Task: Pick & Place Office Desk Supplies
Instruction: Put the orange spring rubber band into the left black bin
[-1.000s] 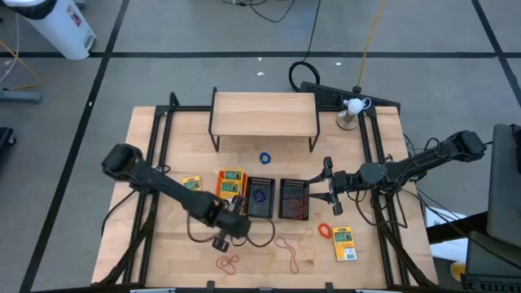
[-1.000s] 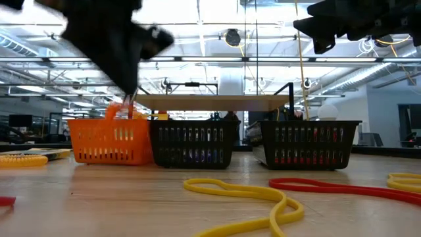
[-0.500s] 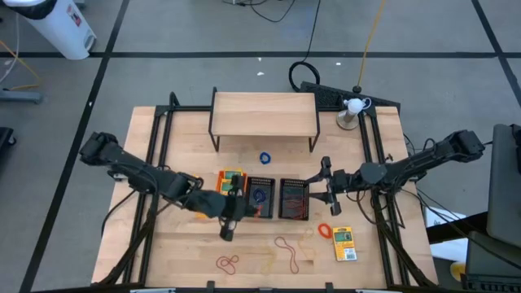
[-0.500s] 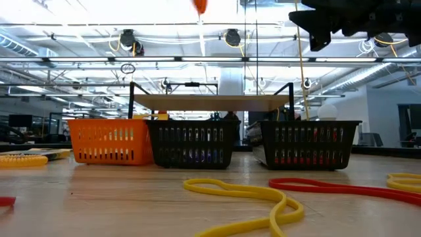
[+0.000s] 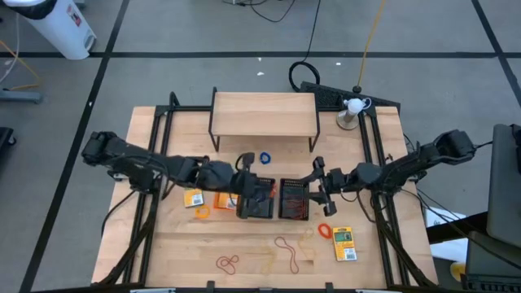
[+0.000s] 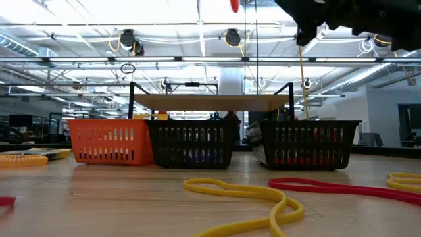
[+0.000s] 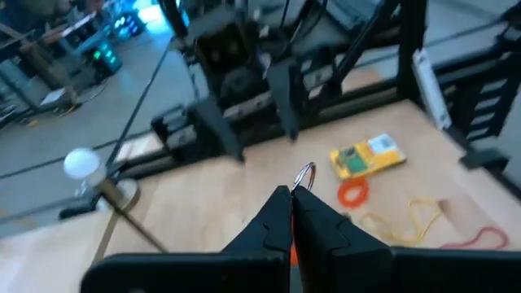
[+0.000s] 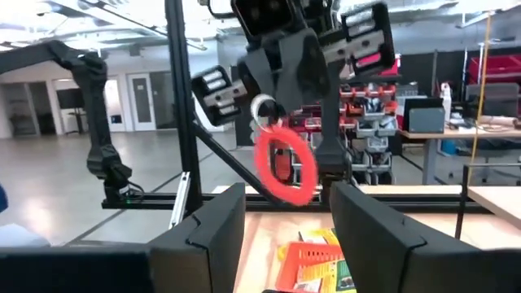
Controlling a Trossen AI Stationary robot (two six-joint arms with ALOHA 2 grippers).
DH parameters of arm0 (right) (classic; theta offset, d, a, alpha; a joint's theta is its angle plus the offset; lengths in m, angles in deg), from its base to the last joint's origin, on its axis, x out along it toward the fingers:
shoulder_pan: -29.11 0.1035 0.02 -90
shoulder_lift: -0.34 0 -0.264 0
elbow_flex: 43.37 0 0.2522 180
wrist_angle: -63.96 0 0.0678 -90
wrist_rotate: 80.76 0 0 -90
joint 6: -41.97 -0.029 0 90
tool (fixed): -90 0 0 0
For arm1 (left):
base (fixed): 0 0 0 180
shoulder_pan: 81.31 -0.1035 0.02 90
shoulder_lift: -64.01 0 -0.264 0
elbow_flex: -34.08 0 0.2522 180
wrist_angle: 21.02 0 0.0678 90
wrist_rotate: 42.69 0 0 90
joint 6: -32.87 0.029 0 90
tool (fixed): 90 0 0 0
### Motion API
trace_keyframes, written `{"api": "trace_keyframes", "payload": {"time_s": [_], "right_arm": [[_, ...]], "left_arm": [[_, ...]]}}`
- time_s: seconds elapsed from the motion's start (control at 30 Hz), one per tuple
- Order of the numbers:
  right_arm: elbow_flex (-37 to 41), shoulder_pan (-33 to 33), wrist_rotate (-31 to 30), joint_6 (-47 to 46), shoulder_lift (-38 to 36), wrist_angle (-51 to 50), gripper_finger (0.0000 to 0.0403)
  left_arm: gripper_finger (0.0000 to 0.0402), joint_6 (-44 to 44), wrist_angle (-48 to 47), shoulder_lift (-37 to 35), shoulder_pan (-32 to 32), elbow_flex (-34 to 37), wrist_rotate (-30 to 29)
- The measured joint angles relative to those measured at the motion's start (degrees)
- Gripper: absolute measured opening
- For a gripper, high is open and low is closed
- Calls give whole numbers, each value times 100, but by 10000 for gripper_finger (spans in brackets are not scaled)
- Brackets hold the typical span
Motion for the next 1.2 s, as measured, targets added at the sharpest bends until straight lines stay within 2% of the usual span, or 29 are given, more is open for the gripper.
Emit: {"api": "trace_keyframes", "payload": {"time_s": [0.23, 0.67, 0.9, 1.03, 1.2], "right_arm": [[-328, -21, 9, -37, 296, -174, 171], [-535, -137, 9, -44, 562, -240, 171], [-535, -170, 1, -52, 562, -352, 168], [-535, -214, -14, -54, 562, -389, 132], [-535, -246, -30, -20, 562, -450, 30]], "left_arm": [[0, -6, 593, 146, -374, 2, 873], [0, -93, 1567, 774, -470, 0, 1199], [0, -99, 1768, 796, -470, 0, 1201], [0, -110, 1855, 800, -470, 0, 1201], [0, -114, 1818, 797, -470, 0, 1182]]}}
